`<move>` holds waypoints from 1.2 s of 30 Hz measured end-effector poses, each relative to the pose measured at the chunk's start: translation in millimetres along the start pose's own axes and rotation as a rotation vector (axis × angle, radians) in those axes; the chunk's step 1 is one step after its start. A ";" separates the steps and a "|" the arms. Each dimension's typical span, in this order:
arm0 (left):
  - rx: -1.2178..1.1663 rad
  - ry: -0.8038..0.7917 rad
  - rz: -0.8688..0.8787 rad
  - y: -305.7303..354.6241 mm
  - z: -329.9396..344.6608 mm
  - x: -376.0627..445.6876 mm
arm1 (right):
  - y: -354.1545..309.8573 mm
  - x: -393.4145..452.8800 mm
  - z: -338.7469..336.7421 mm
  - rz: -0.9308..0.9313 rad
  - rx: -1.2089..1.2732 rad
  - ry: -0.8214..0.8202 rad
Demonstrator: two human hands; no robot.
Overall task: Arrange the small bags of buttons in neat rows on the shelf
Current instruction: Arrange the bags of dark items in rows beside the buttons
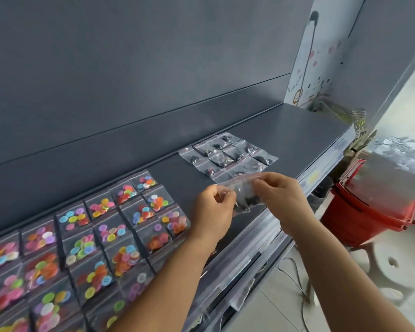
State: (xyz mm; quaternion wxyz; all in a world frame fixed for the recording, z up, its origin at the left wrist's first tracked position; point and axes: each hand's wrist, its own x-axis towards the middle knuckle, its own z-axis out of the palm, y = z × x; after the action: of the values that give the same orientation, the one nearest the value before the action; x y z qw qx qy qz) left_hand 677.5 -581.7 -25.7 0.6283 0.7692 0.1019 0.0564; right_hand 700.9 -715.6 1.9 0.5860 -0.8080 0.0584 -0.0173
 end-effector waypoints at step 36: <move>0.857 0.286 -0.025 3.7 103.5 6.7 | 56.5 119.9 -56.5 -0.734 -0.702 -0.680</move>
State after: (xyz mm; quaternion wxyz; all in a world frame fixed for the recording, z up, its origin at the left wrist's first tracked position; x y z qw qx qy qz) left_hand 706.6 -679.8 -43.5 0.2332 0.9432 0.2112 0.1070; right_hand 810.2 -800.0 -38.9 0.2264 -0.8805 -0.4120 0.0612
